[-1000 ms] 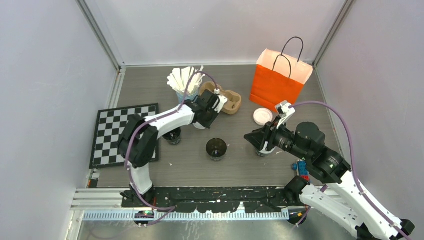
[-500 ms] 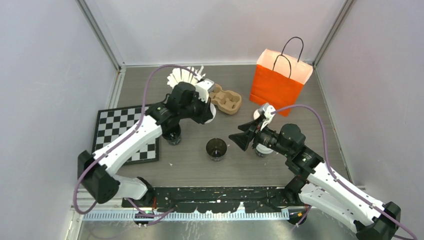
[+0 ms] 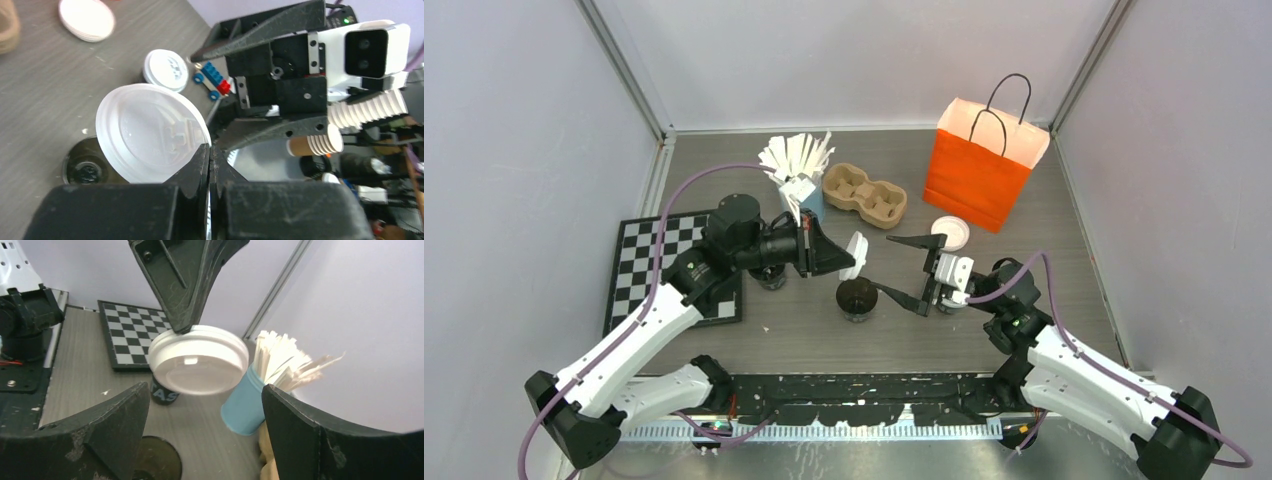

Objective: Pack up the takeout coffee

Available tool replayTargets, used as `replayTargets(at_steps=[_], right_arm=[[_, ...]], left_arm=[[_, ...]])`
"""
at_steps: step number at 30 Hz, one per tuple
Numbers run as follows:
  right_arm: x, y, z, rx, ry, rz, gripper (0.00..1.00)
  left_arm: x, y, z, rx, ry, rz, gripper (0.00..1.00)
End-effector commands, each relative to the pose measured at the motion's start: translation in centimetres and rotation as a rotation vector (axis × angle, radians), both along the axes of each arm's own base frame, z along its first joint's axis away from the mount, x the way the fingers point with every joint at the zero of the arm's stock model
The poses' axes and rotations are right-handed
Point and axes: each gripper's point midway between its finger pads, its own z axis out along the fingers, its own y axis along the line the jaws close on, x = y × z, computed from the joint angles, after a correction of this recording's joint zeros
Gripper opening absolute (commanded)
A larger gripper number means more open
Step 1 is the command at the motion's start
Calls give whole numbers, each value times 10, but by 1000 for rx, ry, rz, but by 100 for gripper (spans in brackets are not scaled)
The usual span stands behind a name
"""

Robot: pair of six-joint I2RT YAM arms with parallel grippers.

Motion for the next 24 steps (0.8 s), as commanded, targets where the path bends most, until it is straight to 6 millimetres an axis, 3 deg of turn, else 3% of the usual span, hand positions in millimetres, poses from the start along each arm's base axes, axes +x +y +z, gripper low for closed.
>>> replayTargets(at_steps=[1,12,24], right_arm=[[-6,-1,34,42,-241,-2,87],[-12,9,23,20,-222,54,89],[-1,15,18,45,-202,-8,89]], left_arm=[[-21,-10,34,-192,54,-101,0],[-22,-15,38,-255,59,-118,0],[-16,-17,39,-288,52,-103,0]])
